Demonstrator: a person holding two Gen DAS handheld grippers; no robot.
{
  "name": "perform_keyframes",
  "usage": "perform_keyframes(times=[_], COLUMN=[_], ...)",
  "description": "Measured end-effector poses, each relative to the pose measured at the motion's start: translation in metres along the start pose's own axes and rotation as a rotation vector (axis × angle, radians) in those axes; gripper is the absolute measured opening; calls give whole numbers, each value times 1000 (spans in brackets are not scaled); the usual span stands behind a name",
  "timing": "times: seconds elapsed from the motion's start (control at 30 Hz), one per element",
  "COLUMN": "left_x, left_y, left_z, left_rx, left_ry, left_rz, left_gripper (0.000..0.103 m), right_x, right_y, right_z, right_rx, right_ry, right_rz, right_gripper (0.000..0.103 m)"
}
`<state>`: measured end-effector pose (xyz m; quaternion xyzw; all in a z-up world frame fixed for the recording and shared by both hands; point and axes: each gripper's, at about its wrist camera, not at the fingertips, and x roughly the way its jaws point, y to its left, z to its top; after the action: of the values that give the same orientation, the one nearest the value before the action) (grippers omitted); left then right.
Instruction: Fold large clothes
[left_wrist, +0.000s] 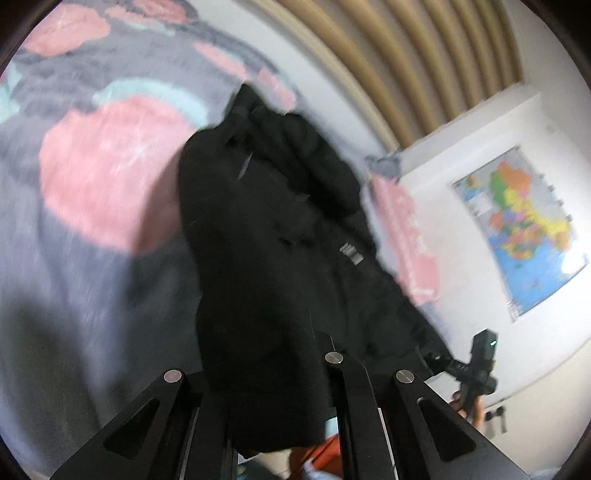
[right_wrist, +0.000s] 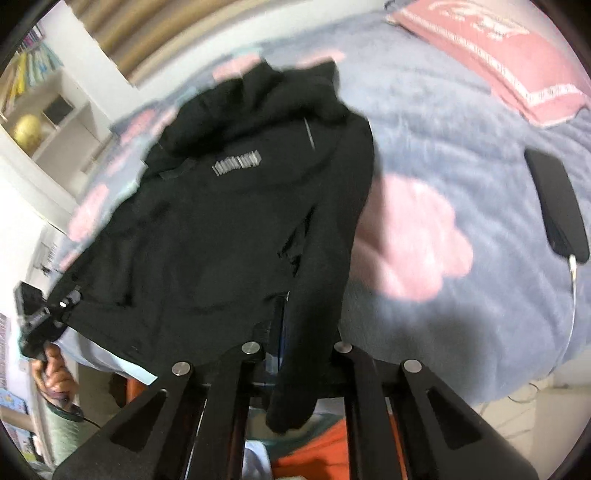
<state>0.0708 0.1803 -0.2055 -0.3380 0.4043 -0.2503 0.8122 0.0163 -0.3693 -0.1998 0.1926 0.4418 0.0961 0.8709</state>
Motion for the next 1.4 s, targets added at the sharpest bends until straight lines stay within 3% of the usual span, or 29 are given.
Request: perform_keyframes(times=[0.27,0.53,0.67,0.8,0.9,1.07,1.17,1.27,1.4], left_x=[-16,18,61,122,169,253,289,294,299], left_y=[-46,-90,-91,-77,-48,10,42,49,43], left_z=[82,188,243,286,309,320,316,313,306], left_rx=[-11,51,38,53,10,-50,-78,-49,5], left_ry=[-127,-184,-220,-240,-214,-105,-80,-105,-140], left_rz=[-91,-55,-41,78,157,290,267,240,273], left_gripper=[9,11,12,12,15,15,15,16,16], right_x=[-47,-29,2,59,114,223,284,296,298], right_y=[-5,7,6,17,9,-1,-9,-14,-20], right_z=[79,197,255,306,335,355,347,339,331], right_rx=[37,98,112,64,66,35,8,1,2], right_ry=[-135,-266,-320,-341,-303,-178,-105,-152,-197], right_rz=[115,175,125,-12,-99,-224,-251,-243,-229], right_gripper=[12,12,12,12,12,12,12,12,12])
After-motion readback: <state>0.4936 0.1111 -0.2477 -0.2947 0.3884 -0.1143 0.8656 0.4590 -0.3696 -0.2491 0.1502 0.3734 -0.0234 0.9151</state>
